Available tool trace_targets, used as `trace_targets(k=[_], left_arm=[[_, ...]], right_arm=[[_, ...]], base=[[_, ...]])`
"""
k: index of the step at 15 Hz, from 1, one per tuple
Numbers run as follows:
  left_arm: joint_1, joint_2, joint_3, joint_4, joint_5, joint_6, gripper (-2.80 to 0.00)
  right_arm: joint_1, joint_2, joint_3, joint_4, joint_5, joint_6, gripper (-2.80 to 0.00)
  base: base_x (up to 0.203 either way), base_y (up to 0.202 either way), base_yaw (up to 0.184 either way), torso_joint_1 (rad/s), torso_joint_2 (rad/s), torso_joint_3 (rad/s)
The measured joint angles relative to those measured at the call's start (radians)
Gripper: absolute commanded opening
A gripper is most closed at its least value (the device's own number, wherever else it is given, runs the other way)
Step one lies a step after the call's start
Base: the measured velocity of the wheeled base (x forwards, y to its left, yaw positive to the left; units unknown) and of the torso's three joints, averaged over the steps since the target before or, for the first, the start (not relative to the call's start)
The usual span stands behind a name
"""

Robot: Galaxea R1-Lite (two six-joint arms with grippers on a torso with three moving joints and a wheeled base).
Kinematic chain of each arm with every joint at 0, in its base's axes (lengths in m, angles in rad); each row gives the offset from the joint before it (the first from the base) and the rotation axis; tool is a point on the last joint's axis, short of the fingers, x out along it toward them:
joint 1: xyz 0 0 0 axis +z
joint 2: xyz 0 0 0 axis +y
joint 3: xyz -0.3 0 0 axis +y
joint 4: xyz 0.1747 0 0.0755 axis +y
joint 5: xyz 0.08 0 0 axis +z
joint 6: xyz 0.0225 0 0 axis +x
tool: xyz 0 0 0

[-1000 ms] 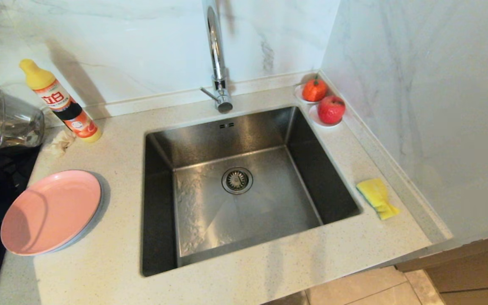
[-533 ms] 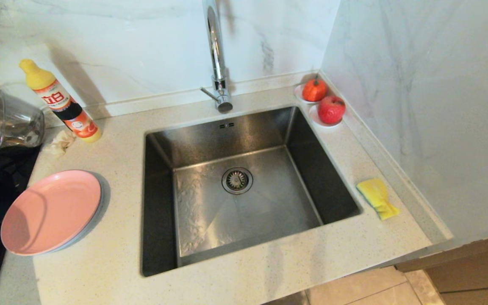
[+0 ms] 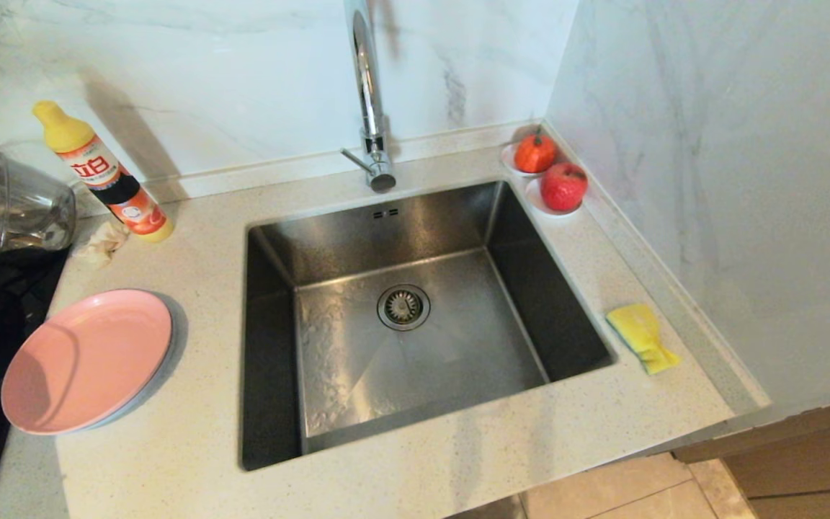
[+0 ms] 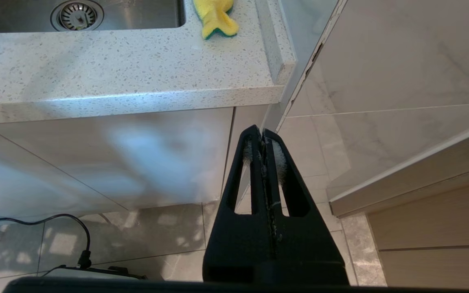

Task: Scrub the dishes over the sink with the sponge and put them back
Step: Place the bowl on the plate

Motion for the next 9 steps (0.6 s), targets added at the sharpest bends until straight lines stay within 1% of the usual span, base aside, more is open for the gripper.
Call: trace_targets(k=[5,9], left_arm=[[-0.001,-0.007,0.009,0.009,-0.001,0.005,-2.80],[-0.002,-0.022,0.014,0.103,-0.008,0.056,-2.80]], right_arm=[[0.000,0.000,0.001,0.000,0.000,0.000,-2.80],[0.000,0.000,0.001,0.000,0.000,0.000,-2.80]], base=[[0.000,0.000,0.000,0.000,0.00,0.000],[0.000,0.000,0.000,0.000,0.00,0.000]])
